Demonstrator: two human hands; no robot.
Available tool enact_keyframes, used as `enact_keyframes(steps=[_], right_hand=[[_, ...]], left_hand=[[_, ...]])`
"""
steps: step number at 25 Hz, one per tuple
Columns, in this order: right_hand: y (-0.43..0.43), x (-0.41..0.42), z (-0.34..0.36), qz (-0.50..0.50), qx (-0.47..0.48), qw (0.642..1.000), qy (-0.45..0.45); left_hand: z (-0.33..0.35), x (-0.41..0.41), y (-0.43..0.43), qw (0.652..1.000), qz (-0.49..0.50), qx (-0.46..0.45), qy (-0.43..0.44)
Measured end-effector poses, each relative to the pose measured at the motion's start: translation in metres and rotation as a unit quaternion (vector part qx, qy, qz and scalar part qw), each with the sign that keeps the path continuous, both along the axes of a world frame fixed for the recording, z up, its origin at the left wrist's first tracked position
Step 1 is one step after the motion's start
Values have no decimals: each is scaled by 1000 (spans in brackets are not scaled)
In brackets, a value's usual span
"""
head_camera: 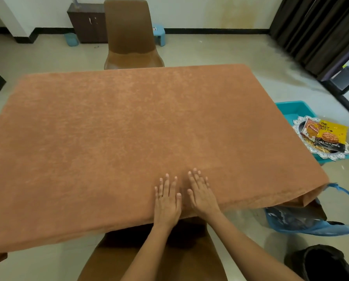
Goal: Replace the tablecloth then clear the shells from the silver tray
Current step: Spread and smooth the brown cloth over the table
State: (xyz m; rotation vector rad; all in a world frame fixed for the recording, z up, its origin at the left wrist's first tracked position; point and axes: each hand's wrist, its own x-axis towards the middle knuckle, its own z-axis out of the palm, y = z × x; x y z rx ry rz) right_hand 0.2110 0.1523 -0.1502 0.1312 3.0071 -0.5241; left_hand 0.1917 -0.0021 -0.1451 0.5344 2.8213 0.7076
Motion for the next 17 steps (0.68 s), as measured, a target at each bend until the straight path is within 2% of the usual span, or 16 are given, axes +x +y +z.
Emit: enact_keyframes(steps=[2, 4, 6, 10, 12, 14, 15, 17], right_hand=[[-4, 2, -6, 38, 6, 999, -9], [22, 9, -16, 59, 36, 998, -3], [63, 13, -17, 62, 54, 996, -24], [169, 30, -13, -23, 60, 997, -34], [216, 40, -10, -54, 56, 996, -37], [236, 41, -6, -66, 48, 996, -41], [234, 38, -6, -53, 39, 997, -38], [216, 33, -4, -4, 9, 999, -46]], left_hand=[[-5, 1, 11, 999, -27, -39, -8], [-17, 3, 14, 995, -34, -88, 20], [-25, 5, 15, 995, -15, -97, 27], [-19, 12, 29, 988, 48, -149, -2], [-12, 15, 54, 977, 122, -175, 1], [-7, 20, 97, 968, 194, -157, 11], [-5, 21, 125, 971, 198, -133, 18], [-9, 23, 181, 988, 135, -70, 22]])
